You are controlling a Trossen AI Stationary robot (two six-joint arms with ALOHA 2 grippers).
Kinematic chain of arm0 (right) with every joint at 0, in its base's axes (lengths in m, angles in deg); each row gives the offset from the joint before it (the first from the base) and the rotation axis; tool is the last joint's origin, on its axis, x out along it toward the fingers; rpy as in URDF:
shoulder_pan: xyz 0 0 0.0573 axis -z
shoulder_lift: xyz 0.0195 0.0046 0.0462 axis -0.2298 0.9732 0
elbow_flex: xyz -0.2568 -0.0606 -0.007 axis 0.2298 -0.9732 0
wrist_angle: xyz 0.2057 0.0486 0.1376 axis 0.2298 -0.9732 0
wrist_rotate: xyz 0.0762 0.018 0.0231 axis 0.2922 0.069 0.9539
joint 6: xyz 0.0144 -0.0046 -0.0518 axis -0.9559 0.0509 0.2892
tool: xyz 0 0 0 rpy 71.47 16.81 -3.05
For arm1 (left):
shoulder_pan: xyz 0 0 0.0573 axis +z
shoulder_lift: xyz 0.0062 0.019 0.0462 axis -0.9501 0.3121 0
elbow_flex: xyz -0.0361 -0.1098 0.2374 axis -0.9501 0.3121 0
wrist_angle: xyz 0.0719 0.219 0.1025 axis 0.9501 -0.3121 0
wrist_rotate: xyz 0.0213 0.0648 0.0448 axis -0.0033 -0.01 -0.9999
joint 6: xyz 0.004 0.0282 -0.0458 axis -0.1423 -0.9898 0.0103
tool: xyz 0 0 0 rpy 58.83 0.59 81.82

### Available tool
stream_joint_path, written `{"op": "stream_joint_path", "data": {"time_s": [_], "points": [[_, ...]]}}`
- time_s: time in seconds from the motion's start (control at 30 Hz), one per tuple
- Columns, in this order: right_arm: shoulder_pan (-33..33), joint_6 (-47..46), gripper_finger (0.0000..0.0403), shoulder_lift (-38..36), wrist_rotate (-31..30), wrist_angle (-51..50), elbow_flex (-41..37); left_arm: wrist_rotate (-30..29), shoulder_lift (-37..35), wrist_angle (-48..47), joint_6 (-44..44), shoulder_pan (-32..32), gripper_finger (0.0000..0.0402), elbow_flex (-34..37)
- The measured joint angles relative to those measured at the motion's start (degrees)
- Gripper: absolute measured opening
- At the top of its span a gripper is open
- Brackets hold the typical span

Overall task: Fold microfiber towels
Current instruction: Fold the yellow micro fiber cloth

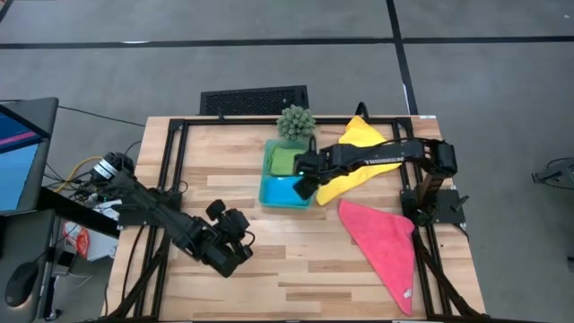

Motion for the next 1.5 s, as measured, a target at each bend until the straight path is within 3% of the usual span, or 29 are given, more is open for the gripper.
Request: {"op": "stream_joint_path", "data": {"time_s": [0.13, 0.27, 0.53, 0.73, 1.2, 1.33, 1.5], "points": [[0.17, 3.25, 0.0207, -4.38, -0.74, -8.79, 0.07, 1.64, -2.16, 1.95, -6.80, 3.12, 0.0000, 0.00], [-3.73, 13.75, 0.0221, -7.60, -3.89, -10.20, -1.42, 1.59, -5.39, 3.74, -13.30, 4.58, 0.0005, 0.00], [-9.57, 26.12, 0.0235, -12.04, -2.28, 9.46, -16.82, 1.54, -11.24, 5.30, -17.33, 5.51, 0.0065, 0.00], [-11.38, 28.94, 0.0235, -11.53, -1.44, 22.51, -26.00, 1.57, -12.69, 5.66, -17.32, 5.54, 0.0115, 0.00], [-9.52, 25.62, 0.0232, -0.55, -2.28, 30.25, -29.12, 1.48, -12.66, 5.64, -16.62, 5.82, 0.0133, 2.13], [-9.52, 22.08, 0.0176, -0.90, -1.91, 29.14, -29.07, 1.23, -12.65, 5.13, -15.95, 5.84, 0.0133, 2.54], [-9.31, 19.91, 0.0026, -4.04, -1.47, 23.73, -29.88, -0.96, -12.65, 5.83, -15.24, 5.84, 0.0133, 2.54]]}}
